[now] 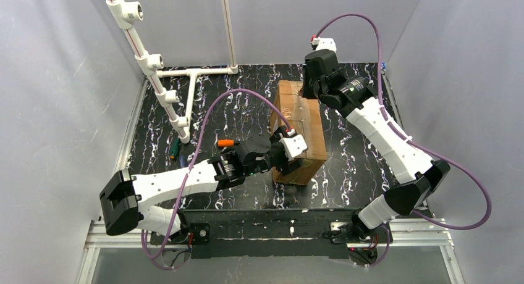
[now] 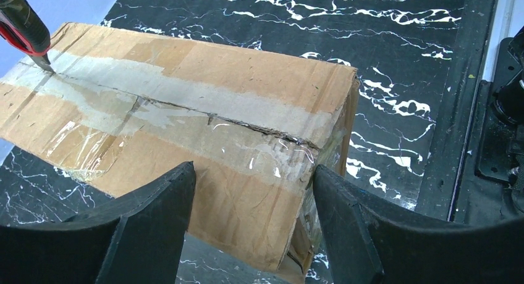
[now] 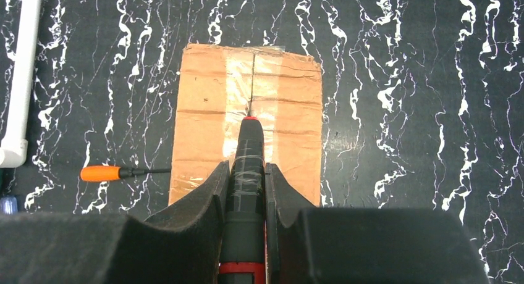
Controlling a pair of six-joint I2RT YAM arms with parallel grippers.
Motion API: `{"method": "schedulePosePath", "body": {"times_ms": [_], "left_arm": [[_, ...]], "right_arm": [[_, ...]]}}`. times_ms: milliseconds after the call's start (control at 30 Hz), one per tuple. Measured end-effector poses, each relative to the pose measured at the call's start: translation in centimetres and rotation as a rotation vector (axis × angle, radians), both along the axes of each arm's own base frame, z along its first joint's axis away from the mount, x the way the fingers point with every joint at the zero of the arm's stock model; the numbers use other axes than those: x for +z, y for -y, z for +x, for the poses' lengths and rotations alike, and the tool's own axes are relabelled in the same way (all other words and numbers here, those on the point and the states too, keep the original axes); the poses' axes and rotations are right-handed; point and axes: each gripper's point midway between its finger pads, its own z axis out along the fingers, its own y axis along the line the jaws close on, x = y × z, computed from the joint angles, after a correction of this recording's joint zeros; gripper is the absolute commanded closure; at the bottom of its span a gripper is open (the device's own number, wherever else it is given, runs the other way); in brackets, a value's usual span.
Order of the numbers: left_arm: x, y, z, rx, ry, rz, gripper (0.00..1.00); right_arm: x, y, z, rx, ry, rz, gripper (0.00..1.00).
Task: Unpack the express box
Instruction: Cut the express box at the center of the board.
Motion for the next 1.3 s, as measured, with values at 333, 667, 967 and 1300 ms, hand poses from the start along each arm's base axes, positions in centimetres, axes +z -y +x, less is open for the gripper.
{"method": "schedulePosePath", "body": {"times_ms": [333, 667, 967, 1300], "left_arm": [[0.0, 0.0, 0.0, 0.002, -0.004, -0.001, 0.33], [0.0, -0.1, 0.1, 0.011, -0.002, -0.002, 0.33], [0.0, -0.3, 0.2, 0.021, -0.002, 0.002, 0.33], [-0.1, -0.5, 0.2, 0.027, -0.001, 0.005, 0.33]], "right_arm": [[0.3, -0.2, -0.3, -0.001, 0.007, -0.004, 0.99], [0.7, -0.4, -1.4, 0.014, 0.005, -0.021, 0.99], [0.7, -0.5, -1.9, 0.020, -0.002, -0.029, 0.99], [1.1, -0.9, -2.4, 0.031, -0.002, -0.031, 0.99]]}}
